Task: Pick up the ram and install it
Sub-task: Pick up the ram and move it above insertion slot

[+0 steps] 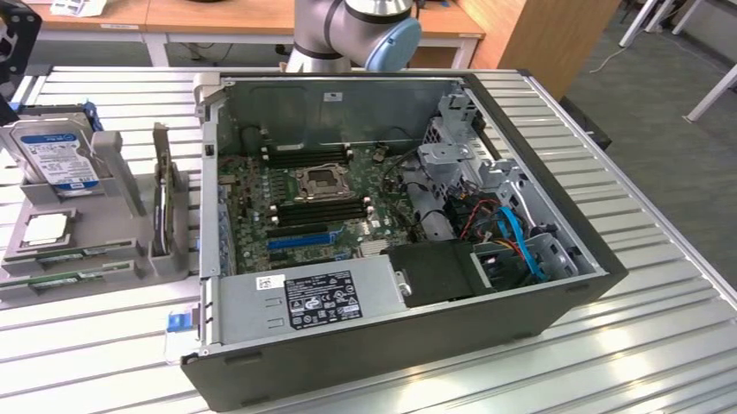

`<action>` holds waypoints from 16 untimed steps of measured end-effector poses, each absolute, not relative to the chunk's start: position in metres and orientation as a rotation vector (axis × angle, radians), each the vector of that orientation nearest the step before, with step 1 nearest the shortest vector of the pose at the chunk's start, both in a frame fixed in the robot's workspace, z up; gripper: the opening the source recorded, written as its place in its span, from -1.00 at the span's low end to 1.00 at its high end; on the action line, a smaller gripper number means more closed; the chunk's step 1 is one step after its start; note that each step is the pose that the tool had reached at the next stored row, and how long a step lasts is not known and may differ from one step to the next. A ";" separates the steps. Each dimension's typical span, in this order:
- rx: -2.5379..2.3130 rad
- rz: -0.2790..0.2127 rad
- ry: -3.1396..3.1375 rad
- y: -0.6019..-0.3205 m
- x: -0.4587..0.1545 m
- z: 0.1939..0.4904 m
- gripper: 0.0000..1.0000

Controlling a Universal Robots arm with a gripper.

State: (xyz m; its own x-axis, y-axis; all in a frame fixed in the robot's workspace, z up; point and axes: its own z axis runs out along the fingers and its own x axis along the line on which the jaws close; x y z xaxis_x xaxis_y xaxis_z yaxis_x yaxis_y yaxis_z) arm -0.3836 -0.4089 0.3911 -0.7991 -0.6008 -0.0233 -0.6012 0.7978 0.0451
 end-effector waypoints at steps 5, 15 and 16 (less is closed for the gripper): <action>-1.128 0.079 2.925 -0.409 -0.384 0.391 -0.80; -1.390 0.080 2.815 -0.409 -0.384 0.390 -0.80; -1.416 0.080 2.803 -0.409 -0.384 0.390 -0.80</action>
